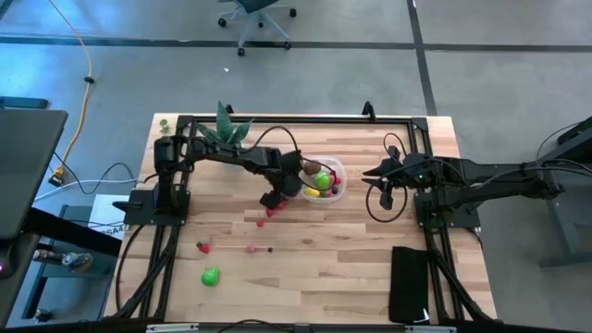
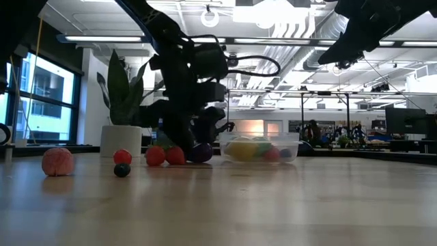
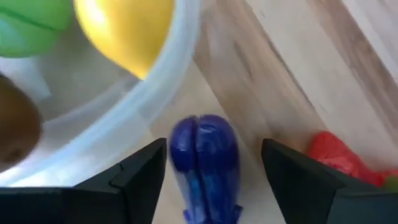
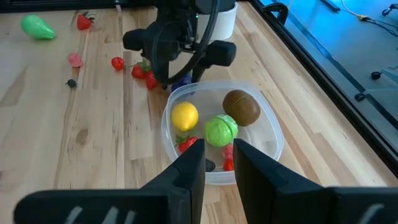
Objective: Pick and placing Produce into tupperware
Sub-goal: Put the eggplant into the transparent bin
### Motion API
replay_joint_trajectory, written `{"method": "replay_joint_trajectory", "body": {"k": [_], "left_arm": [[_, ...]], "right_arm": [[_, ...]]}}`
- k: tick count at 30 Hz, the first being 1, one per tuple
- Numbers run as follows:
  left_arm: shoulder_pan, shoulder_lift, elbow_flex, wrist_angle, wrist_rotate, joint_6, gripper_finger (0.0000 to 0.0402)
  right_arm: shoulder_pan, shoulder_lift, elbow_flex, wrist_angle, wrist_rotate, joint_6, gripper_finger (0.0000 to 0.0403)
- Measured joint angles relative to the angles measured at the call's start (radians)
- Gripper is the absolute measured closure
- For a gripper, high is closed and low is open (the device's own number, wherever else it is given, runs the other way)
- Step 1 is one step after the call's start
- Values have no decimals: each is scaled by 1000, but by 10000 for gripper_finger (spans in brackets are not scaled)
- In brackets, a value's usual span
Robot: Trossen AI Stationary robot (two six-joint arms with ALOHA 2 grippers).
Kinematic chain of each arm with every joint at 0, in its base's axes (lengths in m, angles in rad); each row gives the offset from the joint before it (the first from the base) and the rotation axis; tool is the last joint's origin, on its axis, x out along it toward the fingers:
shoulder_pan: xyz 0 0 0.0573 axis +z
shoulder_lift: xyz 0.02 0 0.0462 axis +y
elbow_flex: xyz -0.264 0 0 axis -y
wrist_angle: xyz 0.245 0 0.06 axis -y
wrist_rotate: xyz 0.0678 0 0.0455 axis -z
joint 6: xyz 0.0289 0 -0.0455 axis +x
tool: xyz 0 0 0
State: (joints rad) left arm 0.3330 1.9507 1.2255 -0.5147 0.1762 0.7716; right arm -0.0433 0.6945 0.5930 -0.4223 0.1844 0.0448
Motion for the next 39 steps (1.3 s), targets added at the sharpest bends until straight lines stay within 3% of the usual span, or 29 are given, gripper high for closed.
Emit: {"method": "replay_joint_trajectory", "body": {"k": [9, 39], "left_arm": [[-7, 13, 0, 19, 15, 5, 198], [-7, 10, 0, -10, 15, 20, 242]], "right_arm": [[0, 0, 0, 0, 0, 0, 329], [0, 0, 0, 0, 0, 0, 329]]}}
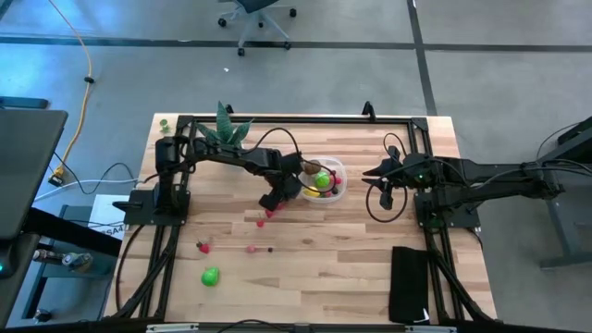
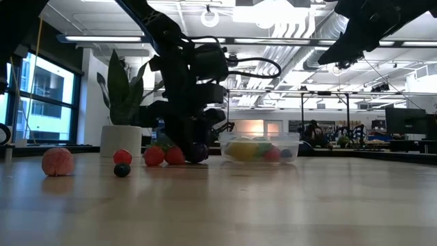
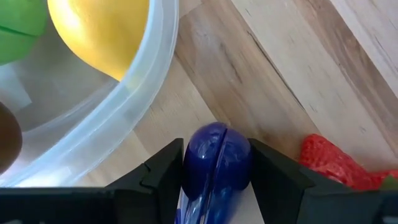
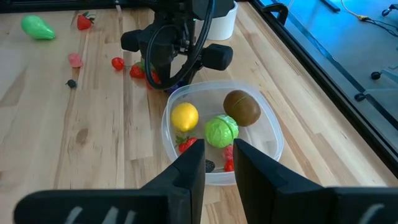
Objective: Pick and placing Produce into tupperware
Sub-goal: Put the eggplant into the transparent bin
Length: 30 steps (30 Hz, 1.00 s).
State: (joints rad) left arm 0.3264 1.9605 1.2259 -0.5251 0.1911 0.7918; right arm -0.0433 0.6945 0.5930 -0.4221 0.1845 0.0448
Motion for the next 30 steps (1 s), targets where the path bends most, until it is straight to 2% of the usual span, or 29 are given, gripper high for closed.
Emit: {"method": "replay_joint_trajectory", "body": {"k": [5, 9, 15, 21, 30], "left_arm": [[1, -50, 0, -31, -5, 0, 242], [1, -118, 0, -36, -55, 1, 243], [1, -192, 0, 81, -99, 14, 243], [1, -180, 5, 245, -100, 53, 243], [0, -40, 182, 125, -94, 85, 243]], "right_arm": [[0, 0, 0, 0, 0, 0, 329], [0, 0, 0, 0, 0, 0, 329], [0, 0, 0, 0, 0, 0, 329], [0, 0, 0, 0, 0, 0, 329], [0, 0, 0, -1, 0, 0, 329]]}}
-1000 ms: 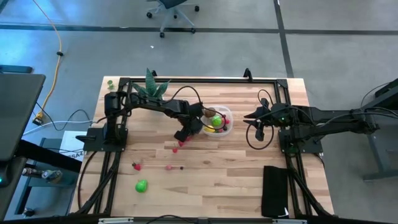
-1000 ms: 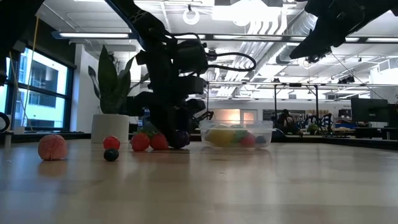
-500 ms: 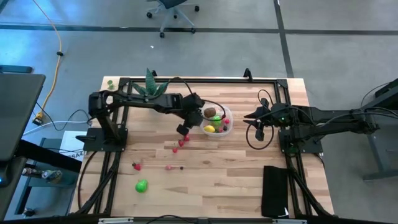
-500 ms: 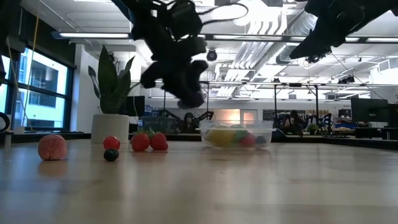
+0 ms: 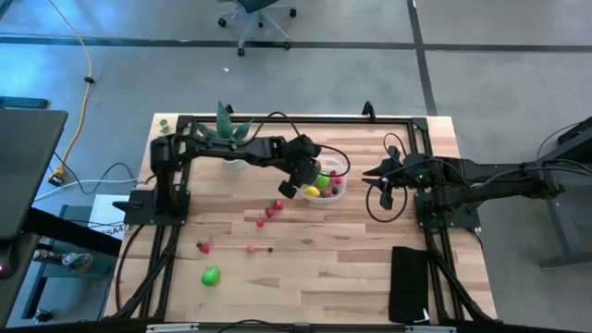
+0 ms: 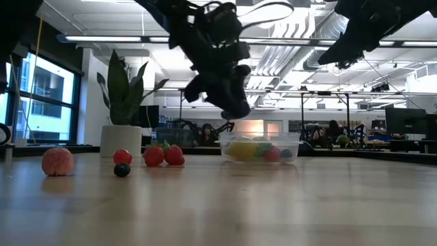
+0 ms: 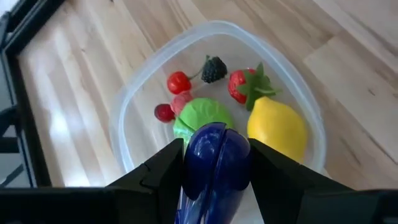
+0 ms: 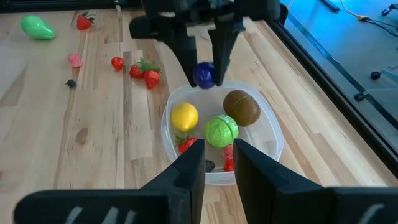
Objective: Pick and placing Produce into tupperware
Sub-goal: Put the eggplant into the transparent bin, then put the top right strawberry into the transparent bin
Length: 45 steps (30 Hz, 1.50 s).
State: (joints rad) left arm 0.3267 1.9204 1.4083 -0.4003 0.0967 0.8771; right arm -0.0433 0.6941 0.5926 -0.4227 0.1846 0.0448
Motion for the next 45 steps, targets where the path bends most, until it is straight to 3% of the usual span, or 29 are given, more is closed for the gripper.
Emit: {"method": "replay_joint_trajectory", "body": {"k": [11, 29, 39, 45], "left_arm": [[0, 117, 93, -84, 15, 16, 243], [1, 128, 99, -98, 27, 17, 242], [0, 128, 99, -99, 1, 49, 184], [-9, 88, 99, -144, -12, 61, 188]], "right_arm": [[0, 0, 0, -1, 0, 0, 329], [0, 0, 0, -1, 0, 0, 329], [0, 0, 0, -1, 0, 0, 329], [0, 0, 0, -1, 0, 0, 329]]}}
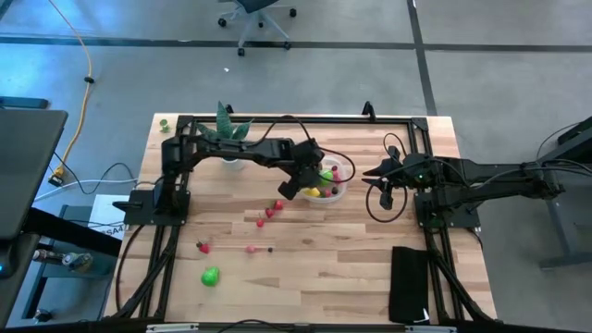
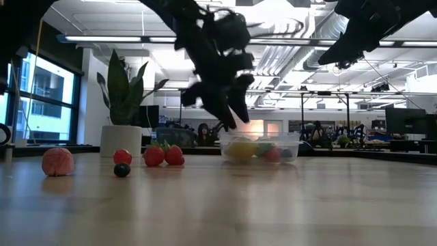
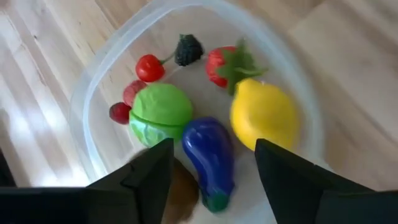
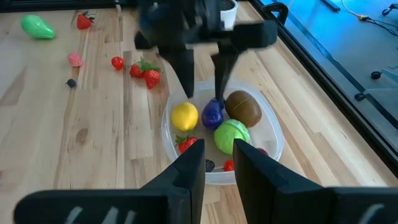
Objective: Pick and placing Produce into tupperware
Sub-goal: Put the top right strawberry into the transparent bin
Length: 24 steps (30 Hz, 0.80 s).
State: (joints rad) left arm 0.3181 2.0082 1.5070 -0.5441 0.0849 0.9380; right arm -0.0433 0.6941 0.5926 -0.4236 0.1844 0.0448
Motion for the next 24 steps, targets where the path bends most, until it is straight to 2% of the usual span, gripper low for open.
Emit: {"method": "replay_joint_trajectory", "body": {"k": [3, 10, 13, 17, 24], "left_arm": [[-12, -50, 1, -80, 0, -15, 199], [-50, -187, 1, -395, 21, -95, 228], [-78, -217, -14, -465, 23, -105, 239], [-113, -232, -109, -432, 24, -141, 251], [-122, -234, -245, -249, 37, -187, 256]], "right_arm": [[0, 0, 0, 0, 0, 0, 329], [0, 0, 0, 0, 0, 0, 329], [0, 0, 0, 0, 0, 0, 329], [0, 0, 0, 0, 0, 0, 329], [0, 0, 0, 0, 0, 0, 329]]}}
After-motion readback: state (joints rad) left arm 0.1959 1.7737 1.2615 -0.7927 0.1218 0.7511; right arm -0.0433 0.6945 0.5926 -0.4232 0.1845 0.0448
